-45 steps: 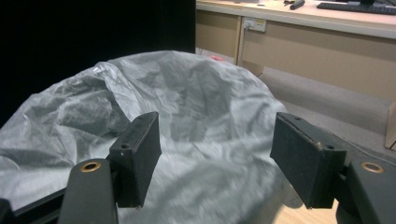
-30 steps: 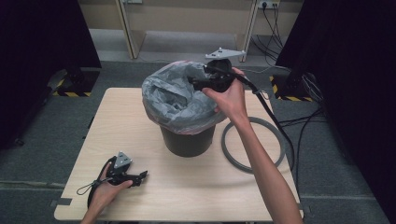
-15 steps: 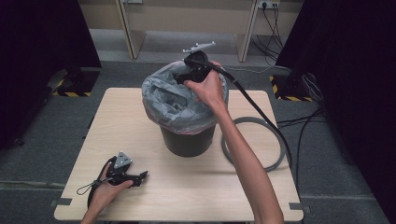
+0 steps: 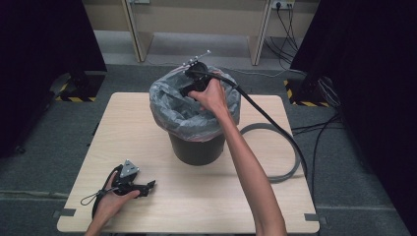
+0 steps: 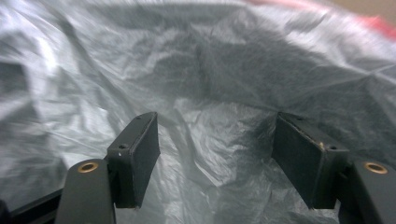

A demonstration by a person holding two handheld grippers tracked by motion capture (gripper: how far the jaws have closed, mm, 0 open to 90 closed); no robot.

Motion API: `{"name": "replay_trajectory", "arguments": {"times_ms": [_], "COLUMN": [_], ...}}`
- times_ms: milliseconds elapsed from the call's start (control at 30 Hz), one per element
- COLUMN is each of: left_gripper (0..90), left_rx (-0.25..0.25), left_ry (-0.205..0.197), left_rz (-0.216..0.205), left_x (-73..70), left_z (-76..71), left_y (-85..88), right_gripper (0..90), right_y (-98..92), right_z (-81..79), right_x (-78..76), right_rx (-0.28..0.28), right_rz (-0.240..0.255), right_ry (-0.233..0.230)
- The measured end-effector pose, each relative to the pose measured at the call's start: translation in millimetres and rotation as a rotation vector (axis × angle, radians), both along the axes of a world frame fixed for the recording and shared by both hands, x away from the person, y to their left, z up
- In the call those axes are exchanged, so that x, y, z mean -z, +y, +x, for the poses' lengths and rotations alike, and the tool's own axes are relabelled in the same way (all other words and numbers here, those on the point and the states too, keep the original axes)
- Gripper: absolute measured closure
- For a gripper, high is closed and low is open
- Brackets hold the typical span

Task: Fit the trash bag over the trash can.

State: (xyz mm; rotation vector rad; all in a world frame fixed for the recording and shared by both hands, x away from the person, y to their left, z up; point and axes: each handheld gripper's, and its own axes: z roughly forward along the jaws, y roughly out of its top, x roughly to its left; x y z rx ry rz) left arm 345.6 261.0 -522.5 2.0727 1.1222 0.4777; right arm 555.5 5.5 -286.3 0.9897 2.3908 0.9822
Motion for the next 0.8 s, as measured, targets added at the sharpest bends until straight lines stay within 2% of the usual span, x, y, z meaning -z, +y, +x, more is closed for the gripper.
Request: {"name": "replay_trajectory", "arguments": {"times_ms": [133,167,267,333,500,567,700,800], "left_gripper": [12.6,12.6,12.6,12.6,12.6,12.6,12.6,12.6], "left_rx": [0.006,0.006,0.009,0.009,0.010,0.010,0.010,0.009], "left_ry": [0.000,0.000,-0.001,-0.001,-0.001,-0.001,-0.001,-0.001], "left_rz": [0.000,-0.001,0.000,-0.001,-0.001,-0.001,-0.001,-0.002], "left_x": [0.0,0.0,0.0,0.0,0.0,0.0,0.0,0.0], "left_z": [-0.3,-0.3,-0.6,-0.7,-0.7,-0.7,-0.7,-0.7], "left_y": [0.1,0.1,0.2,0.2,0.2,0.2,0.2,0.2], "right_gripper": [32.4,32.4,33.3,33.8,34.0,33.5,33.2,32.9], "right_y": [2.8,2.8,1.2,-1.0,-7.1,-10.5,-14.2,-16.4], "right_z": [8.9,8.9,12.8,13.7,2.6,-3.4,-9.4,-11.5], "right_x": [12.8,12.8,20.5,20.0,5.6,-2.9,-14.7,-22.2], "right_rx": [-0.012,-0.012,-0.023,-0.024,-0.035,-0.035,-0.024,-0.024], "right_rz": [-0.057,-0.057,-0.050,-0.035,0.039,0.091,0.166,0.194], "right_ry": [0.050,0.050,0.104,0.110,0.067,0.031,-0.016,-0.038]}}
